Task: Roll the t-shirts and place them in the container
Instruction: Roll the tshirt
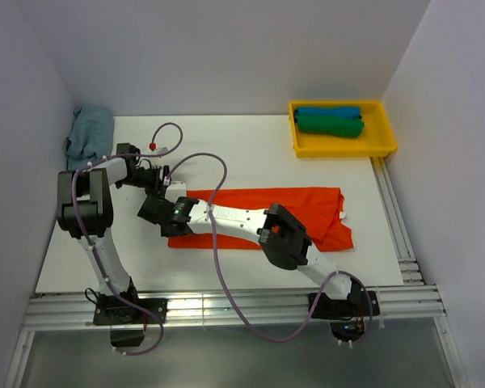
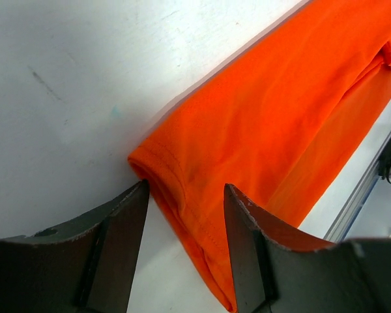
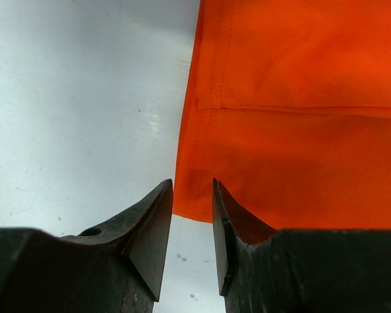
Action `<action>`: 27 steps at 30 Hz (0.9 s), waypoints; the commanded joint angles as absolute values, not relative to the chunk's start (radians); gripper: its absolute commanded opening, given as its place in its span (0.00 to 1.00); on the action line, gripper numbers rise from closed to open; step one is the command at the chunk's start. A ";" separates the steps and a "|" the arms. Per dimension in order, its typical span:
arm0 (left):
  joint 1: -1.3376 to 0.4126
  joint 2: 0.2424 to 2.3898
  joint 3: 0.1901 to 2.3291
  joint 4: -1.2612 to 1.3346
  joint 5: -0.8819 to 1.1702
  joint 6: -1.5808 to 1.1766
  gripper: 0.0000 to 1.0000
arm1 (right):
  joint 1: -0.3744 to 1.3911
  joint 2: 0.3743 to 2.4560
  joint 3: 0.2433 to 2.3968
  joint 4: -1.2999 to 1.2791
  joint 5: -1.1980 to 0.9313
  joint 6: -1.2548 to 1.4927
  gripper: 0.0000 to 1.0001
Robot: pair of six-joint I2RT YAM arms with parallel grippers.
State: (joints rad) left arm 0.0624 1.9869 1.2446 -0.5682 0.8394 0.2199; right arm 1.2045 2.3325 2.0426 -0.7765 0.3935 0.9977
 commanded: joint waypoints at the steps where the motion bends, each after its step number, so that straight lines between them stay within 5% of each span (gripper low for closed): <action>1: 0.049 2.023 1.252 -0.549 0.819 0.222 0.57 | 1.226 2.364 2.089 -0.756 0.393 0.999 0.39; 17: 0.041 2.020 1.232 -0.529 0.795 0.199 0.54 | 1.246 2.444 2.131 -0.798 0.362 0.999 0.45; 22: 0.040 2.016 1.232 -0.528 0.752 0.183 0.47 | 1.253 2.456 2.126 -0.821 0.356 1.009 0.47; 27: 0.034 2.014 1.229 -0.526 0.713 0.169 0.33 | 1.253 2.447 2.097 -0.818 0.348 1.019 0.27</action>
